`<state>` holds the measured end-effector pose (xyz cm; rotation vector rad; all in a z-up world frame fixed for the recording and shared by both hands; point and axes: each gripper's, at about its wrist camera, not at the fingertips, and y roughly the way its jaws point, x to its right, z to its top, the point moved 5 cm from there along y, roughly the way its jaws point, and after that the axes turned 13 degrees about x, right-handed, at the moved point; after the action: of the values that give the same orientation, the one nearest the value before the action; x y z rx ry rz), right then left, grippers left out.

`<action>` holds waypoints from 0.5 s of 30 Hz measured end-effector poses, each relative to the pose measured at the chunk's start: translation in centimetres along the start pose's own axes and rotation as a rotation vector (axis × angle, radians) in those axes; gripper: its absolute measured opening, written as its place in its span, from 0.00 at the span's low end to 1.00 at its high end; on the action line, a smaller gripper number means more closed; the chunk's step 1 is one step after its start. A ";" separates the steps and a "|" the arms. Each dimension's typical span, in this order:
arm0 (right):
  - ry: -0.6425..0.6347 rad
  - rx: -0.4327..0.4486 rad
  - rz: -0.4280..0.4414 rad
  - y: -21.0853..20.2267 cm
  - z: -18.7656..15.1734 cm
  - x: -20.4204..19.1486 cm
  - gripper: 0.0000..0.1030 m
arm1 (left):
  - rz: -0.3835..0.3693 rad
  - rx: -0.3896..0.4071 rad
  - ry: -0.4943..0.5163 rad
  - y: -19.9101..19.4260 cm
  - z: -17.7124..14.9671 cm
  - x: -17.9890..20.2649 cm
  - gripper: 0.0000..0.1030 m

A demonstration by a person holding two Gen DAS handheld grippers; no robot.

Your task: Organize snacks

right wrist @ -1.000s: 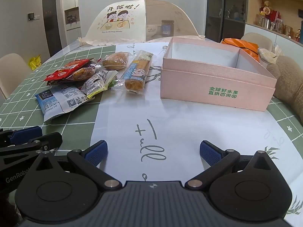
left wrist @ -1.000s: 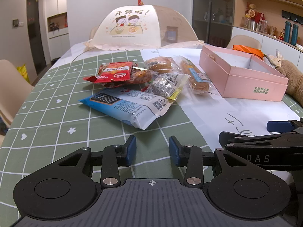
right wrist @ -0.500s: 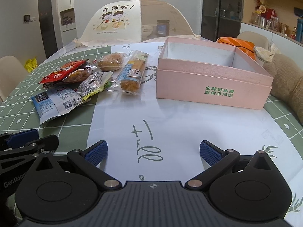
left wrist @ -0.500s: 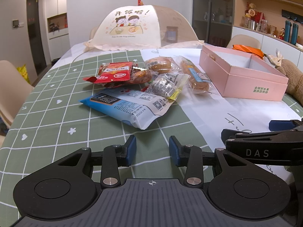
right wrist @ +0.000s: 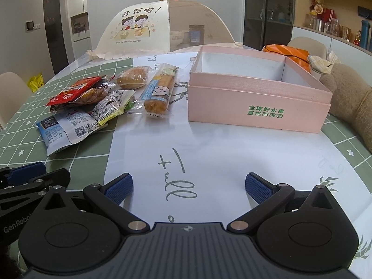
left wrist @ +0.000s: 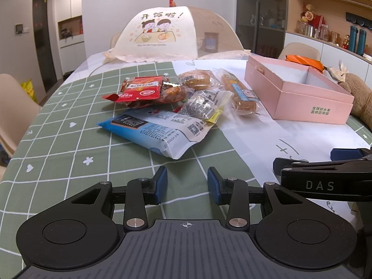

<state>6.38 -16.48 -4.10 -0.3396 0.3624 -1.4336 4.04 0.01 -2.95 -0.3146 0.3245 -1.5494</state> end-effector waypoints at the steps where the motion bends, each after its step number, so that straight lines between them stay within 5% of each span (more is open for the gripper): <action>1: 0.006 0.002 0.004 -0.1 0.0 0.1 1.00 | 0.000 0.000 0.000 0.0 0.0 0.0 0.41; 15: -0.034 -0.005 0.027 -0.3 -0.2 -0.4 1.00 | 0.000 0.000 0.000 0.0 0.0 0.0 0.41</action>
<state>6.01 -16.10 -4.10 -0.3620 0.3417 -1.3995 4.03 0.02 -2.95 -0.3148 0.3240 -1.5495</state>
